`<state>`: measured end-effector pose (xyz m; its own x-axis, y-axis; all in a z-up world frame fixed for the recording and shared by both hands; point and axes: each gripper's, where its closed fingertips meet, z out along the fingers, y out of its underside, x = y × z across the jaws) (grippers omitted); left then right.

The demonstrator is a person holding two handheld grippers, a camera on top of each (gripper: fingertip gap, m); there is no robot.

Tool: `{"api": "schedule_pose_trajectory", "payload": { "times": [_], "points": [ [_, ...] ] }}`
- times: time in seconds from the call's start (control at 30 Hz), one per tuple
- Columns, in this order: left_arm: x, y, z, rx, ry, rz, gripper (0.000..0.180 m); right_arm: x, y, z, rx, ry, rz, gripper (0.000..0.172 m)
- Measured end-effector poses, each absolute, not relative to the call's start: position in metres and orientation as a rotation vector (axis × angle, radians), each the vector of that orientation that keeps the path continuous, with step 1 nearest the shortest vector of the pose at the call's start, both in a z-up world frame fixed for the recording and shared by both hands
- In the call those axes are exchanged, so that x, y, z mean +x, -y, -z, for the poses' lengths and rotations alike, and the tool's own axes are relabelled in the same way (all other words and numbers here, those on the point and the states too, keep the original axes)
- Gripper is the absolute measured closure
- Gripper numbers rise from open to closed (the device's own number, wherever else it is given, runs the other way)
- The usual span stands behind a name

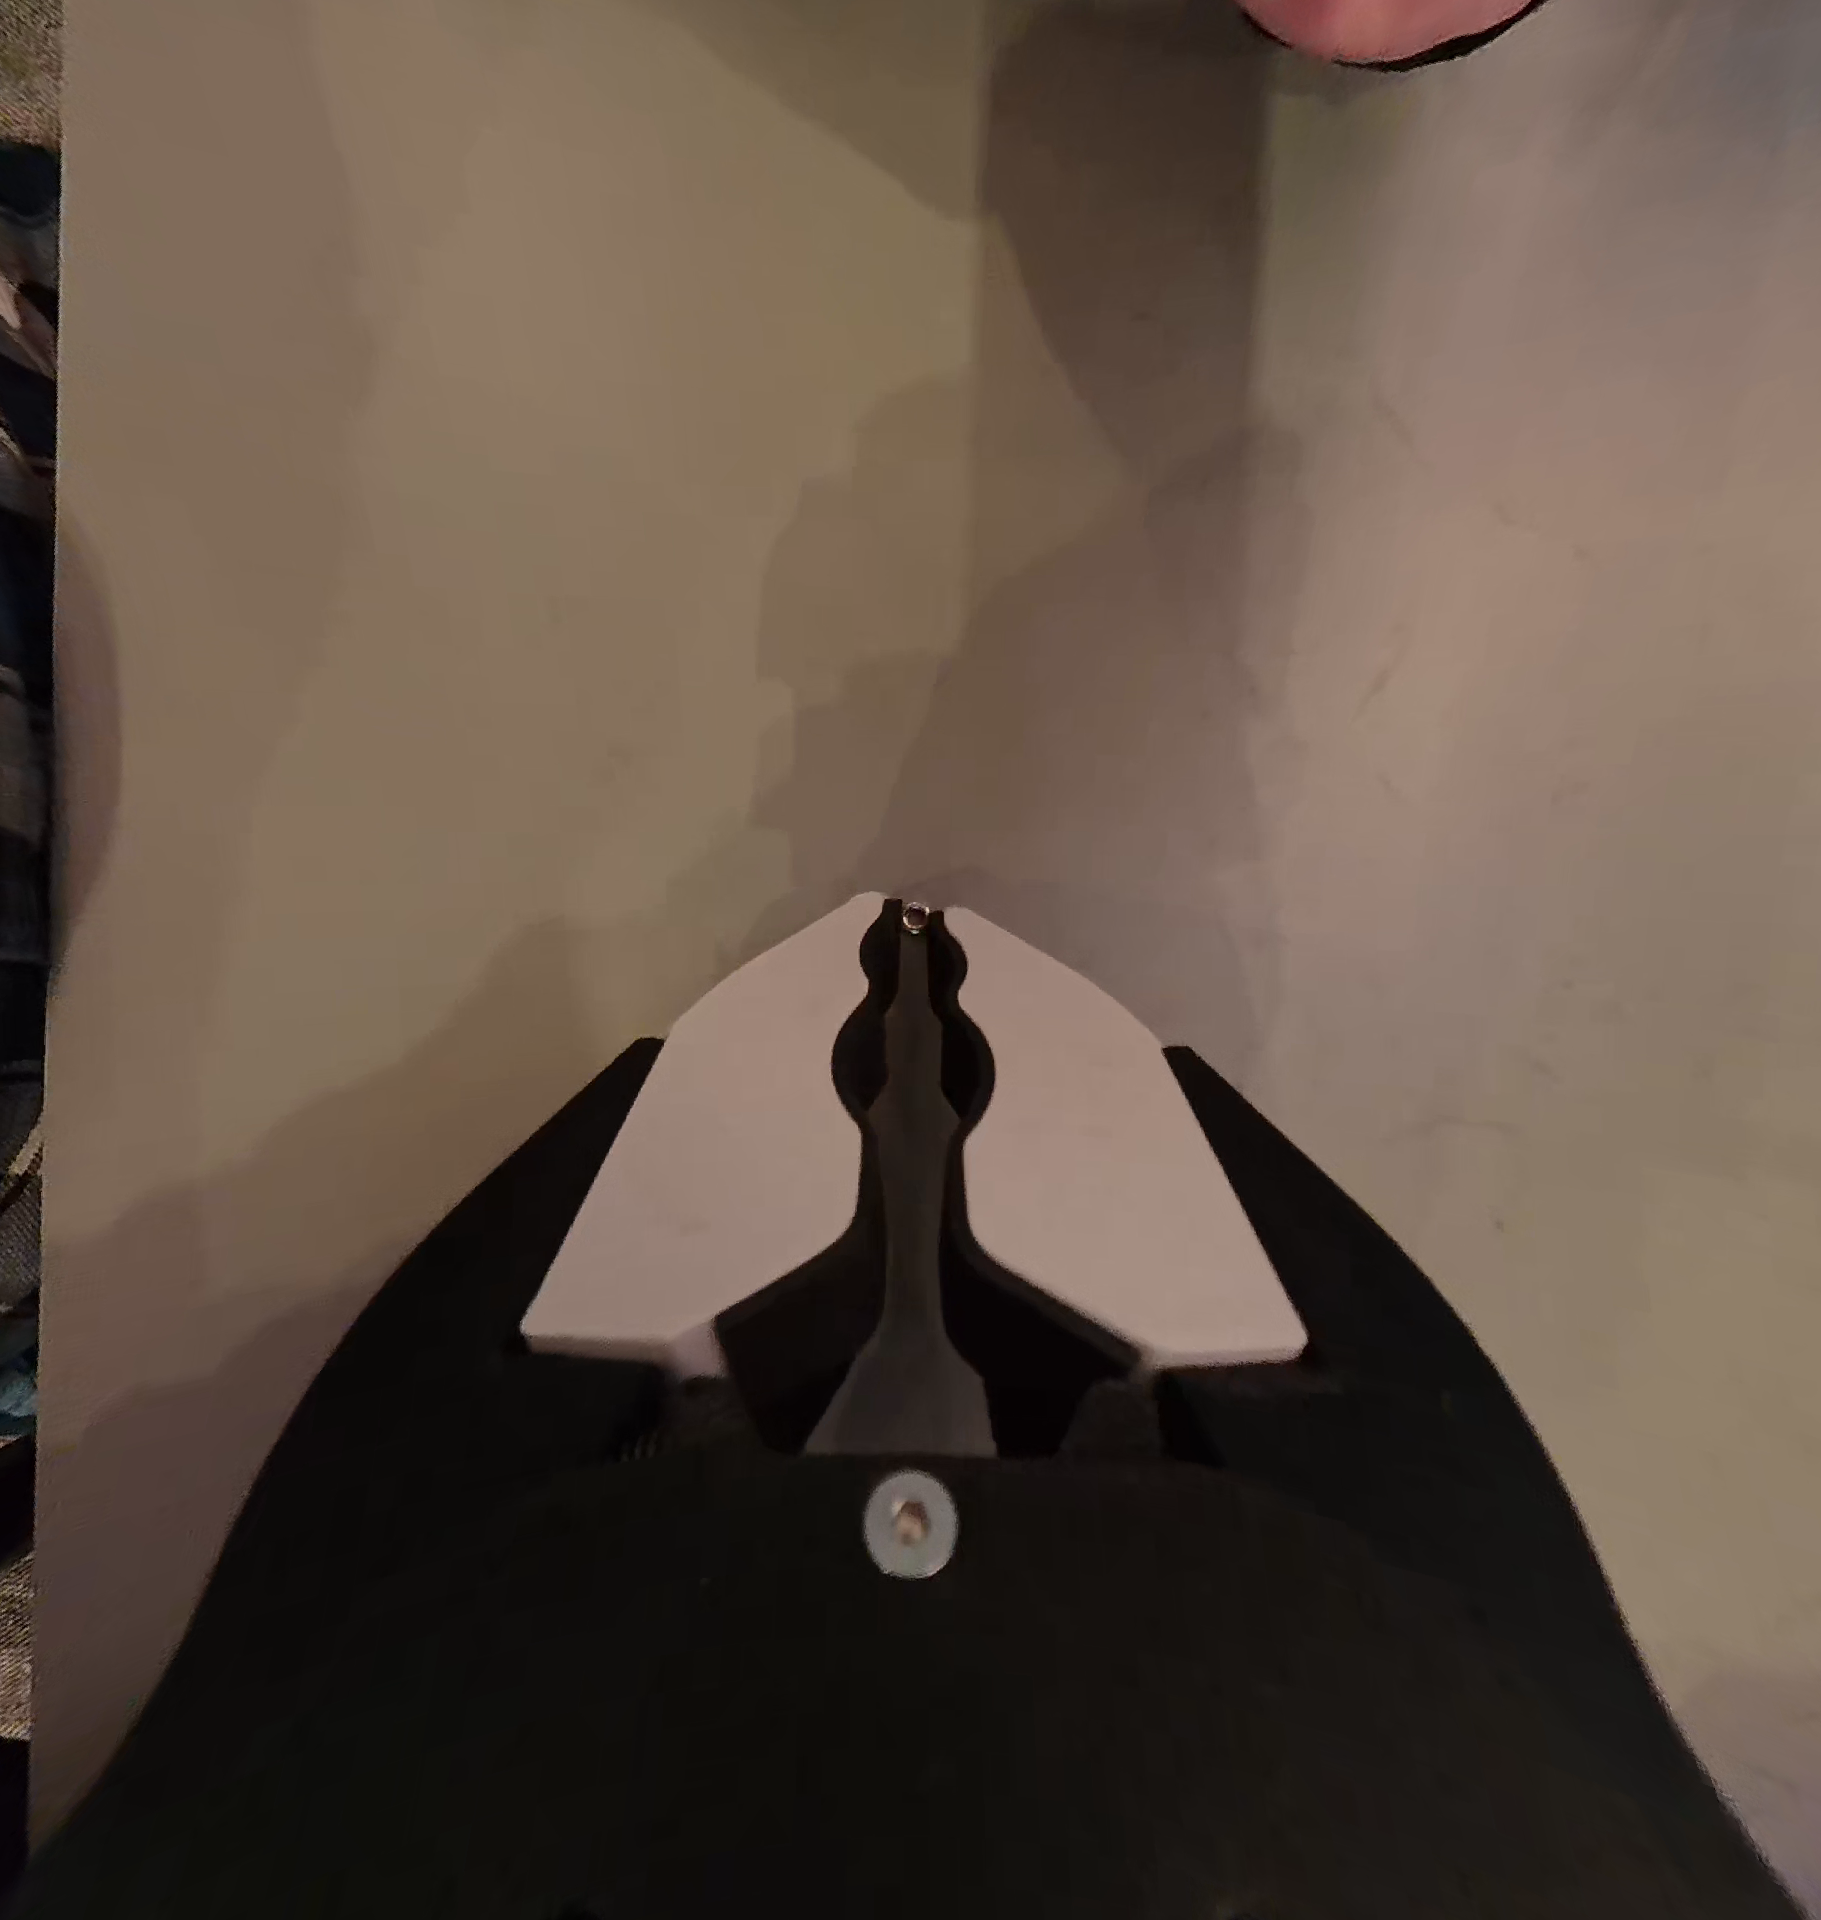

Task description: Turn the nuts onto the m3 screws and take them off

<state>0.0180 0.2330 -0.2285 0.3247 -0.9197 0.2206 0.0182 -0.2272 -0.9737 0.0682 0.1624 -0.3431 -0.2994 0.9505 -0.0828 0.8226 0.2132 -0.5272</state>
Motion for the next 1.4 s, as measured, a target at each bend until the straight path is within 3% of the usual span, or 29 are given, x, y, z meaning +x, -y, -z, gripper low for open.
{"api": "schedule_pose_trajectory", "payload": {
  "times": [0.43,0.5,0.77,1.4],
  "points": [
    [0.024,-0.231,0.234,-1.538,-0.887,1.099,0.177,0.070,-0.168,0.343,-1.675,2.225,-0.759,0.172],
    [0.024,-0.230,0.234,-1.539,-0.892,1.101,0.177,0.068,-0.168,0.339,-1.674,2.210,-0.779,0.163],
    [0.025,-0.230,0.235,-1.541,-0.895,1.103,0.177,0.067,-0.170,0.343,-1.671,2.226,-0.739,0.157],
    [0.025,-0.231,0.236,-1.543,-0.895,1.113,0.177,0.063,-0.175,0.345,-1.645,2.266,-0.679,0.159]
  ]
}}
